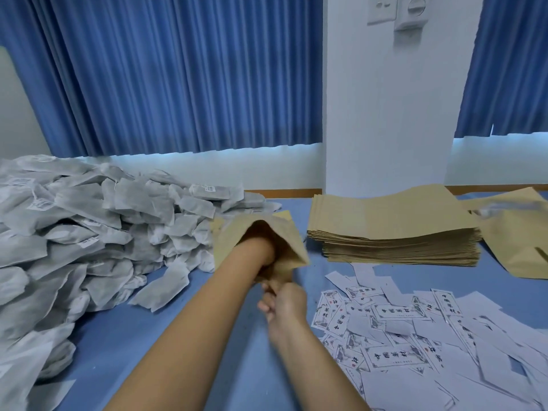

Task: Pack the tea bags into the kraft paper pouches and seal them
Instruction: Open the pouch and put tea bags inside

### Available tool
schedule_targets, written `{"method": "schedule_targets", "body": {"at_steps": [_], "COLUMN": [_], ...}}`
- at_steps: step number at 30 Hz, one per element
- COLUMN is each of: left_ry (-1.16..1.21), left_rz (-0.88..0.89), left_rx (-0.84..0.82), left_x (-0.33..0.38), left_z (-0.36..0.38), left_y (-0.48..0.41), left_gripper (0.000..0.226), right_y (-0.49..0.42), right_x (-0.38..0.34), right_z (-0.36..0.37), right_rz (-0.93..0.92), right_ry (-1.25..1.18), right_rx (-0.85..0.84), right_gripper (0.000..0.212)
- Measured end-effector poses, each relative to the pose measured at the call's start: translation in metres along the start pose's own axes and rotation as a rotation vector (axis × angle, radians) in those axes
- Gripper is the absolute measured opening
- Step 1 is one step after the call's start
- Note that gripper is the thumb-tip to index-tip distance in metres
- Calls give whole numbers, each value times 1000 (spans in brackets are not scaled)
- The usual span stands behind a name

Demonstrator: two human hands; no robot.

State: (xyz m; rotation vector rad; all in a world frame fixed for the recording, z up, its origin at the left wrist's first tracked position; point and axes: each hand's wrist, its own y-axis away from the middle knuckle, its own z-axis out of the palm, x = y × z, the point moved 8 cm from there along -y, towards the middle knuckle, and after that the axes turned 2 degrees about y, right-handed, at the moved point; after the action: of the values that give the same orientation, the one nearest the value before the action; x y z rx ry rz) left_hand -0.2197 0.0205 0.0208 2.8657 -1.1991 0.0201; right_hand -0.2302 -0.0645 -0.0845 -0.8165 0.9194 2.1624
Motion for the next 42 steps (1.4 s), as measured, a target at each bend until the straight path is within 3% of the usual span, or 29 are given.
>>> {"method": "schedule_targets", "body": {"at_steps": [3, 4, 6, 7, 8, 10, 11, 14, 16, 19, 21, 23, 25, 28, 32, 35, 38, 40, 42], "left_ry": [162, 205, 272, 293, 337, 523, 639, 809, 786, 825, 905, 930, 948, 967, 974, 993, 1015, 1010, 999], "left_rz": [240, 342, 428, 357, 208, -48, -61, 231, 313, 216, 169, 157, 146, 128, 142, 152, 148, 138, 134], "left_rx": [191, 396, 965, 1212, 1304, 1143, 1016, 757, 760, 869, 830, 784, 783, 858, 950, 975, 960, 974, 986], "left_x": [25, 32, 25, 14, -1, -28, -32, -5, 9, 5, -2, -9, -13, -20, -21, -20, -20, -21, -20], "left_z": [-6, -19, -43, -45, -43, -28, -18, 10, 20, 30, 38, 44, 46, 42, 37, 35, 37, 37, 36], "left_y": [30, 48, 99, 120, 127, 108, 95, 80, 83, 83, 79, 76, 79, 85, 93, 93, 91, 93, 94], "left_gripper": [32, 28, 25, 28, 34, 42, 41, 50, 47, 33, 37, 37, 34, 27, 25, 26, 26, 25, 25], "right_y": [-8, -9, -11, -11, -12, -16, -17, -14, -11, -4, -8, -9, -9, -14, -20, -18, 14, 28, 26], "right_x": [-11, -15, -19, -20, -22, -29, -33, -48, -58, -81, -95, -104, -100, -99, -117, -130, -163, -170, -159], "right_z": [-15, -17, -18, -18, -19, -25, -30, -40, -44, -56, -76, -95, -100, -95, -88, -79, -75, -81, -79], "right_rz": [14, 13, 35, 63, 91, 106, 91, -19, -57, -108, -162, -192, -192, -328, -416, -439, -780, -712, -542], "right_ry": [-36, -29, -10, -25, -40, 42, 163, 628, 753, 1048, 1452, 1906, 2118, 2099, 1983, 1933, 1399, 986, 775], "right_rx": [26, 16, -7, -27, -48, -71, -87, -162, -273, -414, -293, -12, 110, 171, 255, 133, 61, -64, -174], "right_gripper": [35, 36, 37, 36, 34, 30, 28, 24, 20, 7, 26, 38, 40, 25, 28, 19, 16, 14, 12]}}
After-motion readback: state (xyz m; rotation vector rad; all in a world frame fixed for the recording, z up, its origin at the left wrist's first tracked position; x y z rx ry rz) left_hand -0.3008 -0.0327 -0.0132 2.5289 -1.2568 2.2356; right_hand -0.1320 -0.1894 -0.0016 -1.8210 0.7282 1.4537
